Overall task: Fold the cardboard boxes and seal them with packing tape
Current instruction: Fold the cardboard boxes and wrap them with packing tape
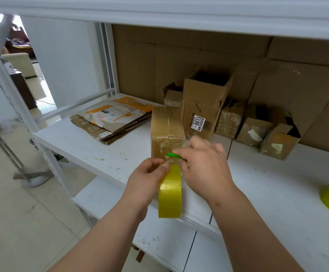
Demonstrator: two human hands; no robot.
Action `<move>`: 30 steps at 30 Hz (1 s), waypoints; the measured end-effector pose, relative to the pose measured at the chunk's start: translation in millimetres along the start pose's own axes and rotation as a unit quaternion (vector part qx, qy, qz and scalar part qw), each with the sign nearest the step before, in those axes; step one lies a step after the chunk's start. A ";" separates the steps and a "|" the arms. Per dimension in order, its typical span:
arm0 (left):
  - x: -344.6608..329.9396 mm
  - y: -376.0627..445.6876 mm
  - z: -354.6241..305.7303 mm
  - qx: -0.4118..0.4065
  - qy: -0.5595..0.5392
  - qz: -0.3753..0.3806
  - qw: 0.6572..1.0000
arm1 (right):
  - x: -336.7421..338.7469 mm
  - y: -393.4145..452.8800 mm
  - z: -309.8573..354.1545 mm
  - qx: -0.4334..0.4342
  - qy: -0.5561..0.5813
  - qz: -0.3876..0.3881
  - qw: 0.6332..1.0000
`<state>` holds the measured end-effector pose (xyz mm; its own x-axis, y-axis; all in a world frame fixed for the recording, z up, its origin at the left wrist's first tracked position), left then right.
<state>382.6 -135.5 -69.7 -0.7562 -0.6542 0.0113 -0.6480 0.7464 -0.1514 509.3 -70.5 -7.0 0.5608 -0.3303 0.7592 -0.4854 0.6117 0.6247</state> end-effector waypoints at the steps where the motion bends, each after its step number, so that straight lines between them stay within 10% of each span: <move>1: -0.2 0.0 0.0 0.000 0.000 0.001 1.000 | -1.6 1.8 0.5 0.004 -0.005 0.008 1.000; 17: 0.3 10.6 -2.0 0.004 0.025 -0.029 0.999 | -16.1 13.3 -16.3 -0.010 -0.042 0.065 0.997; 30: -10.8 10.0 -0.3 0.020 0.014 -0.026 0.999 | -57.7 -42.3 -104.7 -0.237 -0.131 0.202 0.941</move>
<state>384.3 -120.9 -71.0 -0.7236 -0.6886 0.0480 -0.6835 0.7051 -0.1887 567.7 -2.0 -96.3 0.1793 -0.1305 0.9751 -0.2348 0.9569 0.1712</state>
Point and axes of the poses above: each hand's wrist, its own y-axis towards the middle knuckle, its own x-axis out of the back of the hand, z = x × y, the point moved 4 cm from there along y, towards the middle knuckle, and after that the axes turned 9 degrees about -z, right-handed, at the moved point
